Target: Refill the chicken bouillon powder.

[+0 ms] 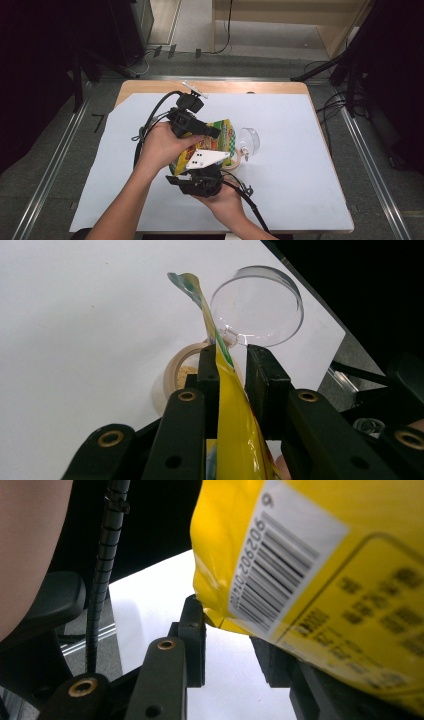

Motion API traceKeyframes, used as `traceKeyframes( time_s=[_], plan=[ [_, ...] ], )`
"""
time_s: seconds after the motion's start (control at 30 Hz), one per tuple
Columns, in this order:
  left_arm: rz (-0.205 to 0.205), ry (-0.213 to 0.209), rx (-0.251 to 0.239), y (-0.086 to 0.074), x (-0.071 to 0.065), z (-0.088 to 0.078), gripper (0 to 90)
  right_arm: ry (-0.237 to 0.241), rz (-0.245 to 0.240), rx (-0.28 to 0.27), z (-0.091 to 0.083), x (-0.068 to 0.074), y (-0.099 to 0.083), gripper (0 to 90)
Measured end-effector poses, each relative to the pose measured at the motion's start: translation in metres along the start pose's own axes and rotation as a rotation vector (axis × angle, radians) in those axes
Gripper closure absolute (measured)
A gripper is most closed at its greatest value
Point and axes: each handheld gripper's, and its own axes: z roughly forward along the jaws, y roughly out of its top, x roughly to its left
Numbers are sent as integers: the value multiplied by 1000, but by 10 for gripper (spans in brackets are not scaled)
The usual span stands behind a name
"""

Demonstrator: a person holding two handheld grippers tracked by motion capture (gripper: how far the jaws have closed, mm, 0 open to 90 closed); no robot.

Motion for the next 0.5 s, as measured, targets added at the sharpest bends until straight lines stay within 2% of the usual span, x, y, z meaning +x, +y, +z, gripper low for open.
traceKeyframes(
  time_s=[0.3,0.5],
  plan=[
    [-1,-6,-11,0,1,-2,772,-1,-10,3,-1,0,2,694],
    [0,1,-1,0,0,-1,771,1,-2,4,0,0,1,693]
  ],
)
